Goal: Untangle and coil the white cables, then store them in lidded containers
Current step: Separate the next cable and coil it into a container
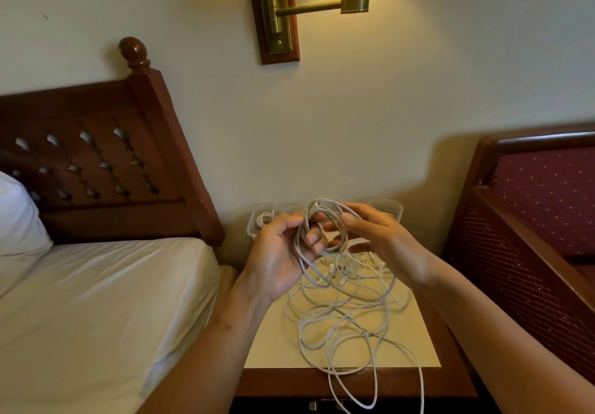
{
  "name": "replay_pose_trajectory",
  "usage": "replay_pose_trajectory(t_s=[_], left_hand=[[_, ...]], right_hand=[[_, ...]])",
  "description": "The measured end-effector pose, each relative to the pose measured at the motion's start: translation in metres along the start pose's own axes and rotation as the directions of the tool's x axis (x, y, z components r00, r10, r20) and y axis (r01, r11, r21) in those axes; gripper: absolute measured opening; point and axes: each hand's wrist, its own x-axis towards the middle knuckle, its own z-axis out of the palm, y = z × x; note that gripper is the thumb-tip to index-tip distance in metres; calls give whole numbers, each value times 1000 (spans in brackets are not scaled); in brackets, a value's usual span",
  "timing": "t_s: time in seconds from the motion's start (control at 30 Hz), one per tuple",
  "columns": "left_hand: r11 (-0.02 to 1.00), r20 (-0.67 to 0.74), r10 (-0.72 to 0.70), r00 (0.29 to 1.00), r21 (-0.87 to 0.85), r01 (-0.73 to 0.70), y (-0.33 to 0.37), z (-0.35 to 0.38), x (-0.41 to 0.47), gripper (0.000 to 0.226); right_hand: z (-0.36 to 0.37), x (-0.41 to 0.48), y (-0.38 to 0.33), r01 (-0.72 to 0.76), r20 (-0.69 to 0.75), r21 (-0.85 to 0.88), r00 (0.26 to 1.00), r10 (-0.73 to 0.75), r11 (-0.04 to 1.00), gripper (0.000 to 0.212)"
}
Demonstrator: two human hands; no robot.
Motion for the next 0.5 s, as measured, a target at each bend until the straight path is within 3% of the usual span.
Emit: replay_pose_trajectory(t_s=[0.07, 0.17, 0.27, 0.37, 0.5], left_hand=[[998, 25, -15, 1000, 66, 13, -1, 4, -1, 34], [975, 1, 16, 1000, 222, -16, -1, 11, 0, 37], [844, -17, 67, 998, 534, -47, 1, 11, 0, 32], [684, 2, 106, 994, 725, -74, 4, 4, -2, 20], [733, -11, 190, 982, 667, -135, 14, -3, -4, 20]], right_hand=[[7, 1, -5, 43, -19, -48, 999, -43, 998, 32], [14, 5, -5, 94, -165, -92, 980, -109, 991, 27], [12, 9, 0, 81, -281, -125, 953, -113, 989, 29], [7, 12, 5, 71, -331, 103, 943, -33, 992, 31], [0, 7, 3, 36, -210, 545, 973, 95, 838, 33]])
